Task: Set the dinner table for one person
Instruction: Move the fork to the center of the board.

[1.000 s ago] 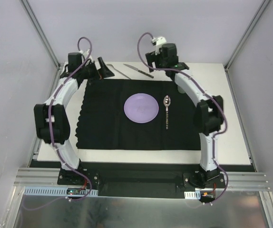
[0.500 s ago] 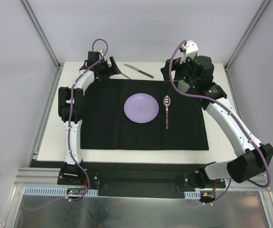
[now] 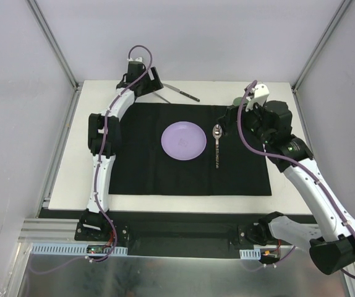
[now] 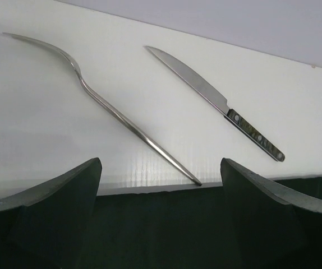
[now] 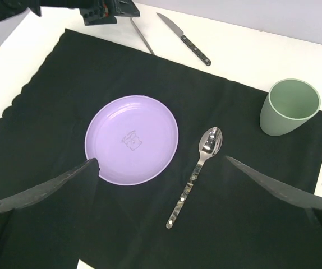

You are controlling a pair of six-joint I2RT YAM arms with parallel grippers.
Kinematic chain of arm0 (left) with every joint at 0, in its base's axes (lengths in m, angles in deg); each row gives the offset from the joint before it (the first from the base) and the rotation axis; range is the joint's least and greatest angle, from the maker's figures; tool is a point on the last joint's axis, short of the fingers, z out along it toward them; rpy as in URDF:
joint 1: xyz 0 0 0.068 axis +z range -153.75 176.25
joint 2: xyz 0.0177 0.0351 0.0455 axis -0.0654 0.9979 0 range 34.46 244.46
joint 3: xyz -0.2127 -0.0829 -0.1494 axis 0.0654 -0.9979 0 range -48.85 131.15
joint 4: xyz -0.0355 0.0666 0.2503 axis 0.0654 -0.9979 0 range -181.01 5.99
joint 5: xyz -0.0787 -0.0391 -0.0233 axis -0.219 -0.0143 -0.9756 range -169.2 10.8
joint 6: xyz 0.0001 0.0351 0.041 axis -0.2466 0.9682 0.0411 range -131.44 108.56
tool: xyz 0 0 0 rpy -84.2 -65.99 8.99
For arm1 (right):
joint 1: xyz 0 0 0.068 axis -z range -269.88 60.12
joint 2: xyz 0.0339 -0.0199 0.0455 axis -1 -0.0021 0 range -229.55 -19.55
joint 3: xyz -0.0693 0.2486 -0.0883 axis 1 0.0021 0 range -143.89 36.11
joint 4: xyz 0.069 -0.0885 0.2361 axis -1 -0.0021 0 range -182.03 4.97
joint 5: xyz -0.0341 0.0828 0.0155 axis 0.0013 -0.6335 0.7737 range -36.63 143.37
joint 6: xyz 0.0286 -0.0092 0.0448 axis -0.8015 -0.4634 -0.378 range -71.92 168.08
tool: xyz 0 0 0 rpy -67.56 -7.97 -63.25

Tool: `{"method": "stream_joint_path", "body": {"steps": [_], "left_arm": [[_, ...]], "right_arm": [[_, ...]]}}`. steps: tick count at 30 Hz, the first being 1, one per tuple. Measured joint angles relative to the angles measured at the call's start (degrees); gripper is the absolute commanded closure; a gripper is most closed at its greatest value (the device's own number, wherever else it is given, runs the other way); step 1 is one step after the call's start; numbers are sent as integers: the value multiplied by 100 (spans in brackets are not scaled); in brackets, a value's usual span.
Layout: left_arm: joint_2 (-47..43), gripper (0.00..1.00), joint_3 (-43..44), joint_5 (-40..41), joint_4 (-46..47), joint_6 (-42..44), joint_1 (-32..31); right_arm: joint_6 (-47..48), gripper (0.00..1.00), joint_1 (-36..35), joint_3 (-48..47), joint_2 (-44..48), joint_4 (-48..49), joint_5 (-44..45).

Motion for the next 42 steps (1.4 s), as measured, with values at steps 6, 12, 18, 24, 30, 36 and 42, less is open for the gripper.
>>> {"method": "stream_joint_path", "body": {"steps": [6, 12, 18, 24, 30, 36, 42], "left_arm": [[61, 15, 13, 487, -11, 4, -76], [125, 18, 13, 1023, -13, 7, -116], [348, 23, 219, 1484, -24, 2, -203], [634, 30, 579, 1797, -50, 9, -356], [765, 36, 887, 2028, -55, 20, -457], [772, 52, 903, 2065, -52, 22, -490], [866, 94, 970, 2011, 140, -72, -490]], "right_arm": [[-61, 5, 0, 39, 208, -160, 0], [-85, 5, 0, 155, 273, -321, 2], [-98, 5, 0, 225, 404, -501, 15], [-96, 4, 0, 232, 509, -527, 68], [-98, 4, 0, 315, 557, -531, 96], [-98, 4, 0, 317, 562, -542, 98], [-101, 3, 0, 319, 614, -551, 129]]}}
